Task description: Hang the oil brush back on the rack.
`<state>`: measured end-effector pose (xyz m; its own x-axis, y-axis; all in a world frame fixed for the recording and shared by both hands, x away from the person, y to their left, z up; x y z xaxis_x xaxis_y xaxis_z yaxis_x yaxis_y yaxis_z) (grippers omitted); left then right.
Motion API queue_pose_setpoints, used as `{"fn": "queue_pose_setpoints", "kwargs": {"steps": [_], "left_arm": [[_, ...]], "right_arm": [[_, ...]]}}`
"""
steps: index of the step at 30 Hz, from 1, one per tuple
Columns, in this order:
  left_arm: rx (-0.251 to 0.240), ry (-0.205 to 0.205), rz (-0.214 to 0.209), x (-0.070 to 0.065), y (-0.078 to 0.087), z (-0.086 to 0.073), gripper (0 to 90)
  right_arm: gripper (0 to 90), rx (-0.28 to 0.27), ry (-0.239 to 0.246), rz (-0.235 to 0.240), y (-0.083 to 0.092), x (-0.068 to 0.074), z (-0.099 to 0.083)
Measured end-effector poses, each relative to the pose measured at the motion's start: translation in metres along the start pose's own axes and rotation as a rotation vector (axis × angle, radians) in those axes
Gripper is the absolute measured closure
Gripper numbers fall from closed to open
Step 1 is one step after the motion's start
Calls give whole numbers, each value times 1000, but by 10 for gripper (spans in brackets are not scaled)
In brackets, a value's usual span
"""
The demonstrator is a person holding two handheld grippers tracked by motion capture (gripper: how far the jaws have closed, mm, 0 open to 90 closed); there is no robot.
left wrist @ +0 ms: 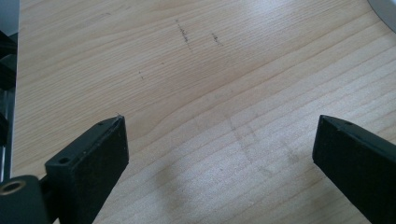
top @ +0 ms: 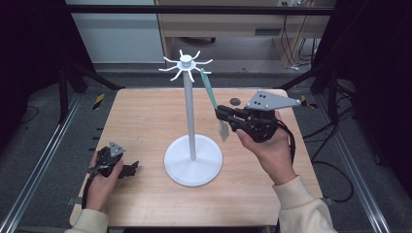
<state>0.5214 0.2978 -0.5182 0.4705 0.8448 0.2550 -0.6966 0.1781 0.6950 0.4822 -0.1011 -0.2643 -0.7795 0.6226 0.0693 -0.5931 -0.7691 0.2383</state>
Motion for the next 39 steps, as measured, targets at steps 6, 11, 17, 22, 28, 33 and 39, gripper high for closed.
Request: {"fn": "queue_pose_setpoints", "kwargs": {"steps": [6, 11, 17, 22, 28, 33, 39], "left_arm": [[2, -3, -1, -1, 0, 0, 31], [3, -5, 1, -1, 0, 0, 31], [4, -5, 0, -1, -1, 0, 31], [5, -5, 0, -1, -1, 0, 31], [3, -3, 0, 0, 0, 0, 31], [3, -2, 2, 0, 0, 0, 30], [4, -2, 1, 0, -1, 0, 30]], "right_arm": [[822, 5, 0, 0, -1, 0, 0], [821, 9, 2, -5, -1, 1, 1], [820, 13, 1, -3, -1, 0, 1], [818, 14, 2, -4, -2, 0, 1], [815, 12, 1, -5, -1, -1, 2], [816, 25, 6, -27, 3, -3, 1], [815, 33, 6, -67, 8, -10, -1]]}}
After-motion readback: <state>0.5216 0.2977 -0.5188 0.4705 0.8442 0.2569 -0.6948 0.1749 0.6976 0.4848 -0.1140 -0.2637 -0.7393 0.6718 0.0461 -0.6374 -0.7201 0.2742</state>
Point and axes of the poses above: each handheld gripper's, and its own axes: y roughly backward along the jaws, z roughly out of its top, x roughly to its left, the point moved 4 cm from there along -y, roughly forward along the jaws, and after that the axes turned 5 degrees about -y, right-handed, at the moved point
